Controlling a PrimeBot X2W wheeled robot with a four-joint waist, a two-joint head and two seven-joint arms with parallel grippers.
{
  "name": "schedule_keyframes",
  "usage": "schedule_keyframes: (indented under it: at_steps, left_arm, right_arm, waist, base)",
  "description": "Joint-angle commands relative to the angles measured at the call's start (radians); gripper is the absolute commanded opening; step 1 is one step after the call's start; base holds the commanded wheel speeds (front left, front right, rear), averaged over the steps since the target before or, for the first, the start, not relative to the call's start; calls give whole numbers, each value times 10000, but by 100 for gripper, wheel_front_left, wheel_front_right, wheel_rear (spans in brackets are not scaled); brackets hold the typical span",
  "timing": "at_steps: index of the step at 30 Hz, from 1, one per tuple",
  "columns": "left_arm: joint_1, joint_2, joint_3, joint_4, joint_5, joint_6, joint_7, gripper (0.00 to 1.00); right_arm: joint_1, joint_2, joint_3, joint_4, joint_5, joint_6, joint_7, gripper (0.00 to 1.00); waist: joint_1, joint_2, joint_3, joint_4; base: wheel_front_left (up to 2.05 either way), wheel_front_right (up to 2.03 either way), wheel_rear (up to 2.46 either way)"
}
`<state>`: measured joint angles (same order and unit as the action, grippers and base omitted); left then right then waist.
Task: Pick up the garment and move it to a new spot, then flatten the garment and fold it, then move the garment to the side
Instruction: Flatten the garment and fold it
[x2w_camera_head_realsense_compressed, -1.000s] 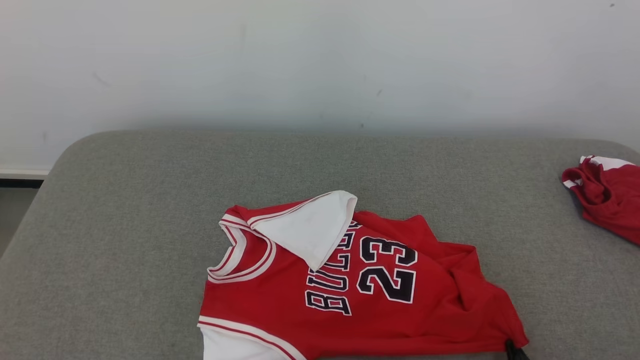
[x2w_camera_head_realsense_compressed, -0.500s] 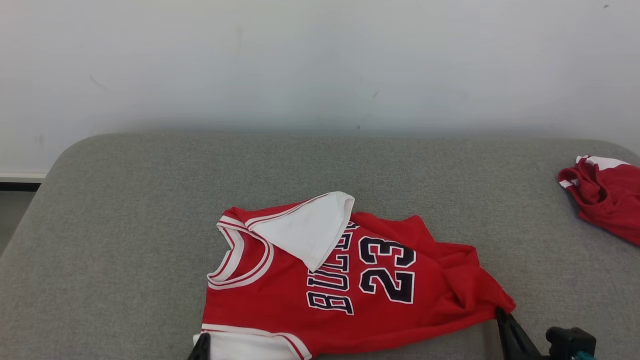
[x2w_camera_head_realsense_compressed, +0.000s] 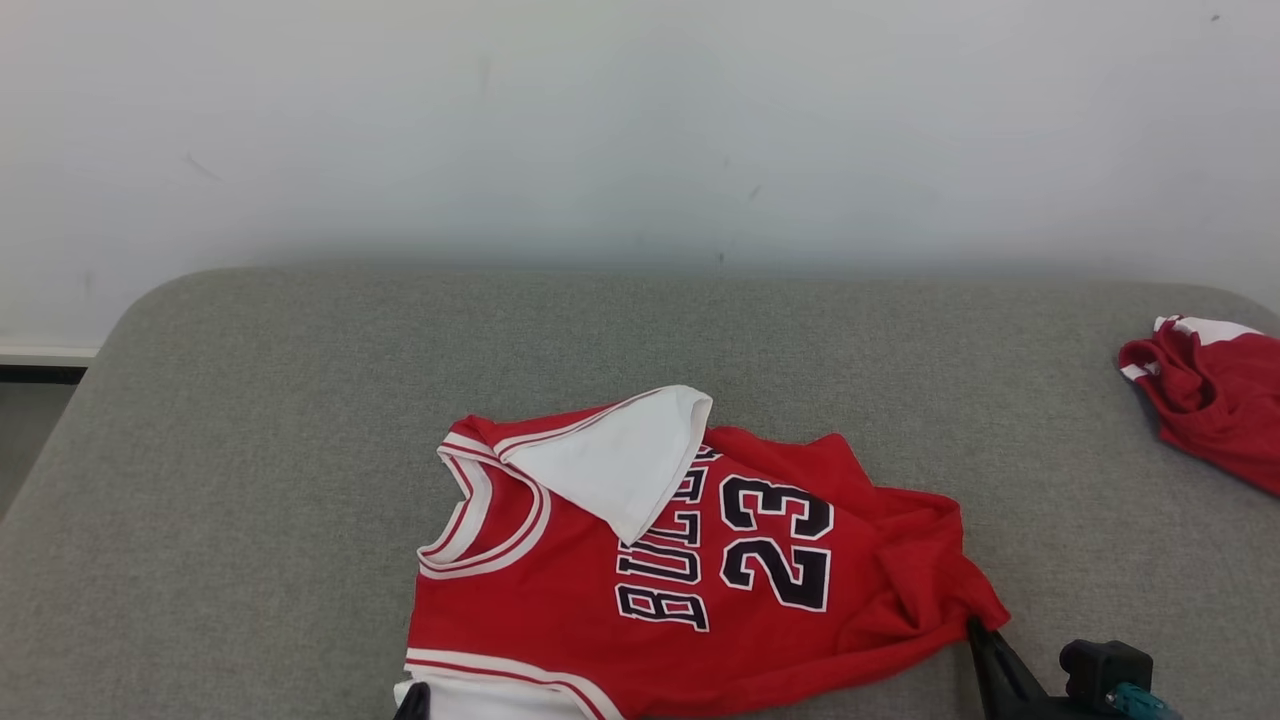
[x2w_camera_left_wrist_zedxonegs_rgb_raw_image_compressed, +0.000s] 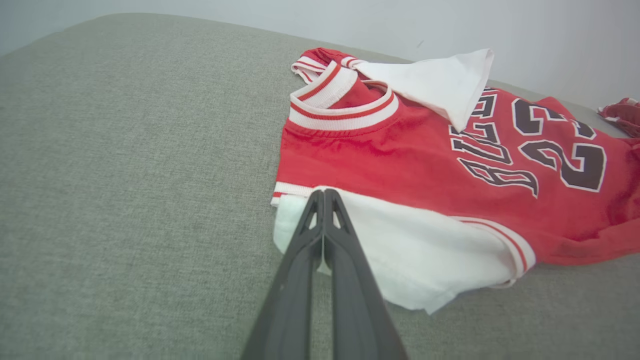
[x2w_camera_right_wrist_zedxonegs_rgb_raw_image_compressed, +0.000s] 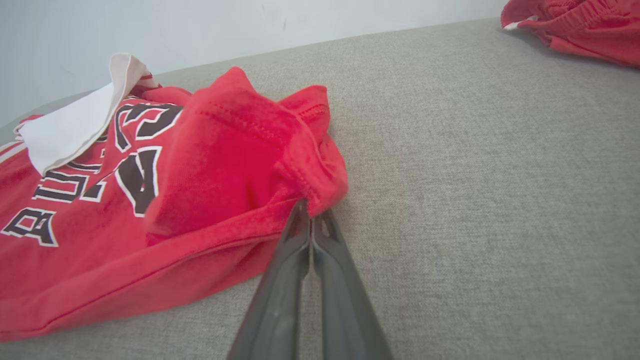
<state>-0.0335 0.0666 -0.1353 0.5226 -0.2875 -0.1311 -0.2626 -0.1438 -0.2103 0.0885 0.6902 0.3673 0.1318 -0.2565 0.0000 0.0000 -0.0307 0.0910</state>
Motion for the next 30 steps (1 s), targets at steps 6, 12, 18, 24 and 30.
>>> schedule_keyframes:
  at_steps: [6, 12, 18, 24, 30]
  left_arm:
    - [134, 22, 158, -369, 79, 14, -30, 0]
    - [-951, 643, -135, -1170, 271, 14, -30, 0]
    - [-3724, 1987, -1361, -1633, 100, 14, 354, 0]
    - [-7510, 3071, -2382, -1831, -684, 17, 1248, 0]
    - [-10816, 3524, -2596, -1077, -1538, 19, 1710, 0]
  right_arm:
    - [-165, -116, 197, -157, 187, -27, -90, 0]
    - [-1081, -359, 735, -1002, 552, -27, -26, 0]
    - [-3377, -824, 1489, -1481, 1155, -27, 990, 0]
    - [-6806, -1005, 1644, -1514, 1884, -27, 2380, 0]
    - [-9976, -820, 1344, -936, 2515, -28, 3365, 0]
  waist:
    - [0, 0, -65, 34]
    - [0, 0, 64, -95]
    - [0, 0, 686, -323]
    - [0, 0, 2273, -563]
    - [0, 0, 3781, -787]
  base:
    - [0, 0, 0]
    - [0, 0, 0]
    - [0, 0, 0]
    - [0, 0, 0]
    - [0, 0, 0]
